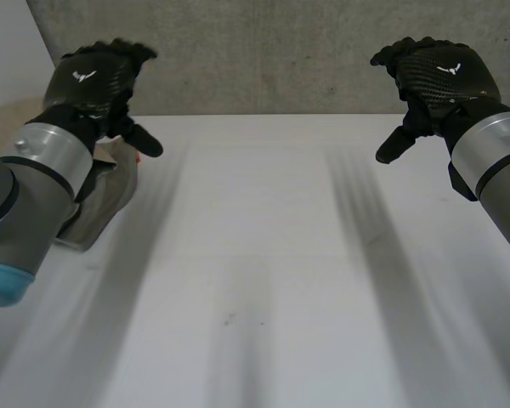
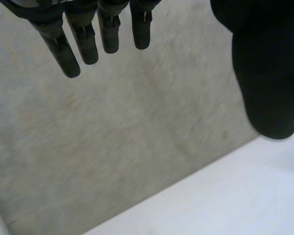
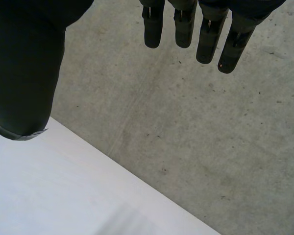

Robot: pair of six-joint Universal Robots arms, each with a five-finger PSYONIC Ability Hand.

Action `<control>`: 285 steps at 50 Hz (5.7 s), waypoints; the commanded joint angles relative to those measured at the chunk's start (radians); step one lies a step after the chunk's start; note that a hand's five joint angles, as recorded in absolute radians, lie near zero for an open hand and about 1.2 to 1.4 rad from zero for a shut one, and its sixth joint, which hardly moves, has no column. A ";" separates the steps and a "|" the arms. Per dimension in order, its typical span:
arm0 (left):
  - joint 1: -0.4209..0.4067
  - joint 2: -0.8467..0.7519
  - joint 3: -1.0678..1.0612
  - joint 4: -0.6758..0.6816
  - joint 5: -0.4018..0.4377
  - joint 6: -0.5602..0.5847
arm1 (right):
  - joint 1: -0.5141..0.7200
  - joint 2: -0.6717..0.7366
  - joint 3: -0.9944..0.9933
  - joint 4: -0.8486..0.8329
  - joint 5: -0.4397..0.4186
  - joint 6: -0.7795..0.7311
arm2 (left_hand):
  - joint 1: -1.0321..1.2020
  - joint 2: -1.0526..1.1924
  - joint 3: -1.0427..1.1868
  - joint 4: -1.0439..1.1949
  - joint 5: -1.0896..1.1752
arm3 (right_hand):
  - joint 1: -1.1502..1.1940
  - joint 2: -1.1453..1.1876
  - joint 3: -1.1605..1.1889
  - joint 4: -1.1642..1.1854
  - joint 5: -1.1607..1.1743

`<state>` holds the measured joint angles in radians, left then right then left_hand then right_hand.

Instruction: Fold the laundry.

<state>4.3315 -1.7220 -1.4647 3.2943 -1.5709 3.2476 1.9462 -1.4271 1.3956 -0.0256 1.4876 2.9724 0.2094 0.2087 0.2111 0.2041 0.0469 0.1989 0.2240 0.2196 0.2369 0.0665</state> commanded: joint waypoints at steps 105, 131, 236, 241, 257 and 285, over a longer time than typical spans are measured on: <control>-0.012 -0.154 -0.477 0.005 0.035 0.299 | 0.131 0.253 0.379 -0.048 -0.085 -0.138 | 0.427 0.427 0.425 0.432 0.415 | 0.414 0.389 0.394 0.376 0.372; -0.058 -0.011 -0.365 0.088 0.031 0.277 | 0.097 0.191 0.171 -0.074 -0.076 -0.170 | 1.187 1.188 1.185 1.192 1.175 | 1.197 1.172 1.177 1.159 1.155; -0.078 -0.320 0.567 0.371 -0.029 0.253 | 0.036 0.468 -0.863 -0.102 0.100 -0.474 | 1.187 1.188 1.185 1.192 1.175 | 1.197 1.172 1.177 1.159 1.155; -0.088 -0.284 0.575 0.433 -0.055 0.251 | 0.036 0.433 -0.866 -0.177 0.097 -0.455 | 1.187 1.188 1.185 1.192 1.175 | 1.197 1.172 1.177 1.159 1.155; -0.118 -0.258 0.095 0.335 -0.063 0.251 | 0.020 0.427 -0.481 0.004 0.002 -0.414 | 1.187 1.188 1.185 1.192 1.175 | 1.197 1.172 1.177 1.159 1.155; -0.257 -0.001 -0.336 -0.277 -0.067 0.281 | 0.016 0.143 0.184 0.379 -0.016 -0.671 | 1.187 1.188 1.185 1.192 1.175 | 1.197 1.172 1.177 1.159 1.155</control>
<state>4.1123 -1.8130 -1.7557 3.1502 -1.6394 3.5154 1.9652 -1.1886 1.5232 0.2045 1.4756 2.4095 1.1376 1.2019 1.1962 1.2032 0.9874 0.9867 1.1784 1.1826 1.1926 0.9933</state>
